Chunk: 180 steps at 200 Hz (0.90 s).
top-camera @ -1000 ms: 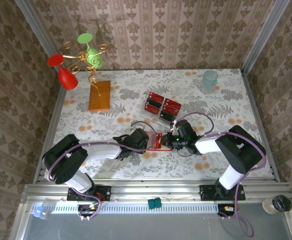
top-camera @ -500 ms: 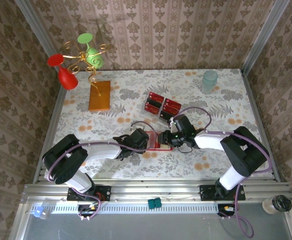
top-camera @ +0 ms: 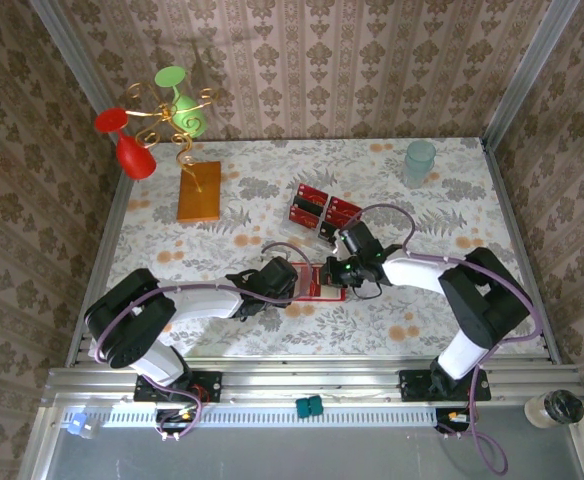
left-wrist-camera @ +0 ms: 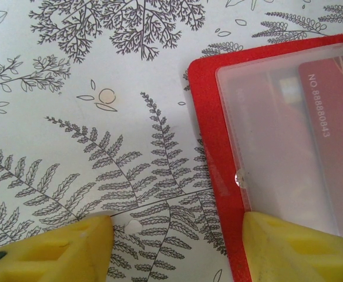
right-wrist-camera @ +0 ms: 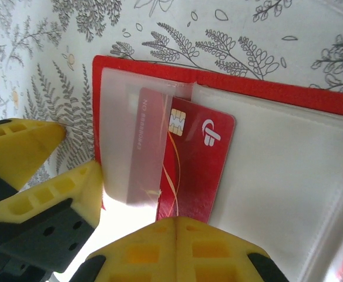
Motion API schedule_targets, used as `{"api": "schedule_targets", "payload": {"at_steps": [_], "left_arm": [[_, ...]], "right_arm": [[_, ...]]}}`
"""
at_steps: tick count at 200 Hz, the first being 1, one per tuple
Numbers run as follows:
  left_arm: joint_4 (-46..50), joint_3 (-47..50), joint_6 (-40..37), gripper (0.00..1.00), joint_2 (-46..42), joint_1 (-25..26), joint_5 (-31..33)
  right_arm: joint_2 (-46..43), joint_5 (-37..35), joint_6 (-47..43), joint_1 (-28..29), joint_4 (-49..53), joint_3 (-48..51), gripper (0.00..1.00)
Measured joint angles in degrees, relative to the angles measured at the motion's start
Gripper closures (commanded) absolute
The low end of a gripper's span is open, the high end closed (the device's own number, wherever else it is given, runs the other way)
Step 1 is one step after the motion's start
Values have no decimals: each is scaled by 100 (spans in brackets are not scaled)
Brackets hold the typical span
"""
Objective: Put the credit cards into the card holder
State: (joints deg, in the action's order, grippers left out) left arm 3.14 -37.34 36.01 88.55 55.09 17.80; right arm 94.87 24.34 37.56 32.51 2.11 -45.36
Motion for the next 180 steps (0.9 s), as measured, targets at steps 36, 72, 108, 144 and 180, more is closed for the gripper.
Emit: {"api": "schedule_targets", "payload": {"at_steps": [36,72,108,144,180], "left_arm": [[-22,9,0,39,-2,2,2],[-35,13,0,39,-2,2,2],[-31,20,0,39,-11,0,2],[-2,111,48,39,-166,-7,-4],[28,286,162,39,-442,-149,-28]], "right_arm": [[326,-46,-31,63,125,-164,98],[603,-55,-33,201,192,-516,99],[876,-59,-31,378,245,-809,100],[909,-61,-28,411,317,-894,99],[833,-153,-31,396,463,-922,97]]}}
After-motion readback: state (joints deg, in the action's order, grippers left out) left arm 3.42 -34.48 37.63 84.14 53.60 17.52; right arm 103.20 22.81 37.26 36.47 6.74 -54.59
